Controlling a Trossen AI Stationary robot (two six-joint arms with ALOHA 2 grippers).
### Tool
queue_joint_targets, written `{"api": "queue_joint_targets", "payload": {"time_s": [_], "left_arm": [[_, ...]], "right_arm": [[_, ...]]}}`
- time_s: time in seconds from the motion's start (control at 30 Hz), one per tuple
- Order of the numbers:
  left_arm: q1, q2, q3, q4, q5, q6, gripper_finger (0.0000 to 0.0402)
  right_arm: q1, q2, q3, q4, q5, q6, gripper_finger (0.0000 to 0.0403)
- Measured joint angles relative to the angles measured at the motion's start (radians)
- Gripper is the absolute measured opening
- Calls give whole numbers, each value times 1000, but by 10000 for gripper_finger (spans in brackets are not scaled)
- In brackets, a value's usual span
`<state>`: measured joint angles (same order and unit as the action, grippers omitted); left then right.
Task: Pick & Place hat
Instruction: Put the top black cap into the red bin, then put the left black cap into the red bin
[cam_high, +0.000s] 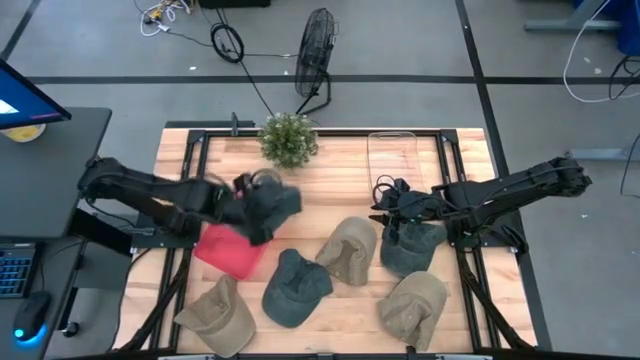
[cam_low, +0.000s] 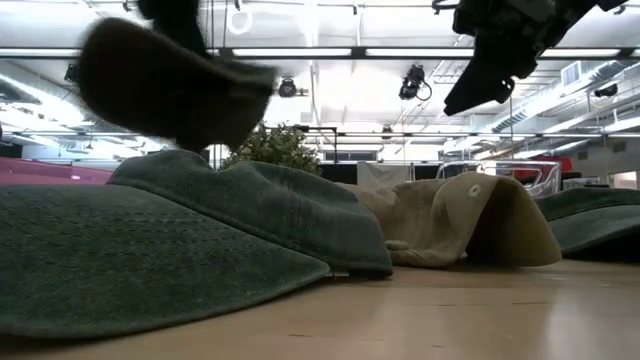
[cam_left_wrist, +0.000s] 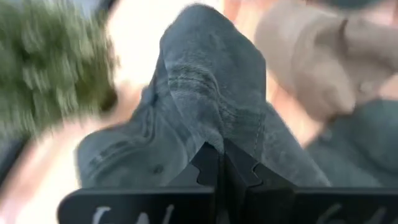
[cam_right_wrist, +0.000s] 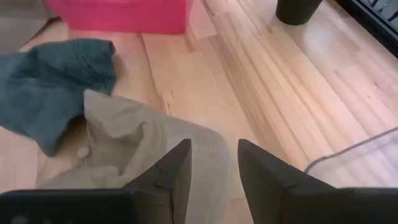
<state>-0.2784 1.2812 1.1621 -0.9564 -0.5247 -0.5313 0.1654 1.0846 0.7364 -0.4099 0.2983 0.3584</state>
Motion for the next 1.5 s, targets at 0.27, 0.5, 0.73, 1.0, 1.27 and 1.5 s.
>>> {"api": "queue_joint_targets", "payload": {"time_s": [0.27, 0.5, 0.73, 1.0, 1.27, 1.5], "left_arm": [[-133, 40, -154, -55, -99, -362, 6], [-148, 48, -371, 38, -55, -486, 7], [-143, 48, -497, 185, 29, -487, 35], [-137, 45, -393, 87, 47, -427, 122], [-137, 44, -185, 70, -30, -190, 172], [-150, 48, -241, 521, 173, 241, 174]], "right_arm": [[0, 51, 0, 8, -1, 0, 135], [0, 104, 0, 6, -1, -1, 135], [0, 131, 0, 20, -2, -4, 135], [0, 133, 0, 56, -1, -8, 135], [0, 166, 0, 123, -30, 0, 135], [2, 224, 0, 157, -45, 0, 135]]}}
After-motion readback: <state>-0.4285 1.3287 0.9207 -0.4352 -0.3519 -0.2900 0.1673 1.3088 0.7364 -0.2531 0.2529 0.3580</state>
